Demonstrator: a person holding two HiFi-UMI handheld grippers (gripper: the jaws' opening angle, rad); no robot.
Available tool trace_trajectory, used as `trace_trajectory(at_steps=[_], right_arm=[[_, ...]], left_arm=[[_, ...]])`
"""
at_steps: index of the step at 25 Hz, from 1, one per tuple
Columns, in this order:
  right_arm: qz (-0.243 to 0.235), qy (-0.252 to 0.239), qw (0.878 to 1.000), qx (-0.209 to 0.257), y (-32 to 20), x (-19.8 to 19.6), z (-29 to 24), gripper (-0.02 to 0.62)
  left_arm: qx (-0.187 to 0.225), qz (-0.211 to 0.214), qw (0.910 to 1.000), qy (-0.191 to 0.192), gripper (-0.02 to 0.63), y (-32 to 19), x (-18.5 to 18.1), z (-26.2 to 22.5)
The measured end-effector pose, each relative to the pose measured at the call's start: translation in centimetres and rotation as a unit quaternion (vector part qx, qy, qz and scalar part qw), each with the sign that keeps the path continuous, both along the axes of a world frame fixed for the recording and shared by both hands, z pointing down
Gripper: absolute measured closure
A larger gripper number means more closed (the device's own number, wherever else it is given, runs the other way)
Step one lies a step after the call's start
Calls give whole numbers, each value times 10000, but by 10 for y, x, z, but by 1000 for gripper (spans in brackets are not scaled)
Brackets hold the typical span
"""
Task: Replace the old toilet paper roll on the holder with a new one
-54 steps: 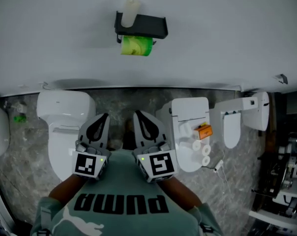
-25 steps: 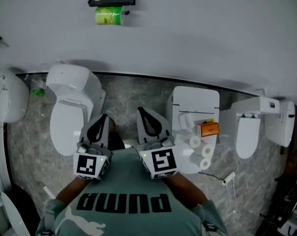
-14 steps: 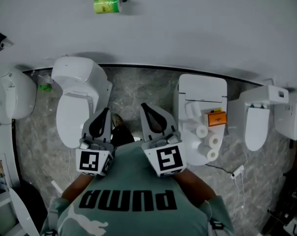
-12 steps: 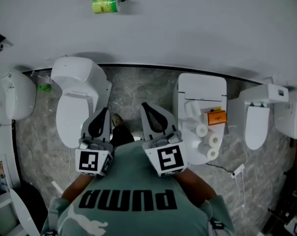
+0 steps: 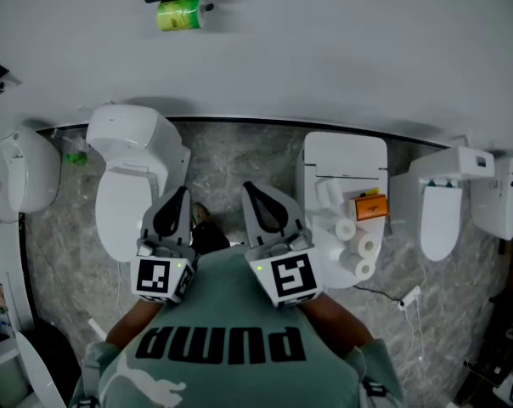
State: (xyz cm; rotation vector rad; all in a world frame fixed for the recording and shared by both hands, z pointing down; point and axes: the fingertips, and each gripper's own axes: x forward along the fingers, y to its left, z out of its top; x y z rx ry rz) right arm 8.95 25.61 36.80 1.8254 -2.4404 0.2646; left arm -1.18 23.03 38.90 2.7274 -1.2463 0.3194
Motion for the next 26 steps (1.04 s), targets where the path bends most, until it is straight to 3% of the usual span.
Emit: trace_trajectory(at_steps=[6,26], right_arm=[[-185,83,9997,-103,-4,-9,4,591],[-67,-31,9999,-146,-8,-3,9,592]], left_arm=[[-24,-6,10000,14,603,-7,-2,0],[-103,116,9999,7,603,-9,1,7]])
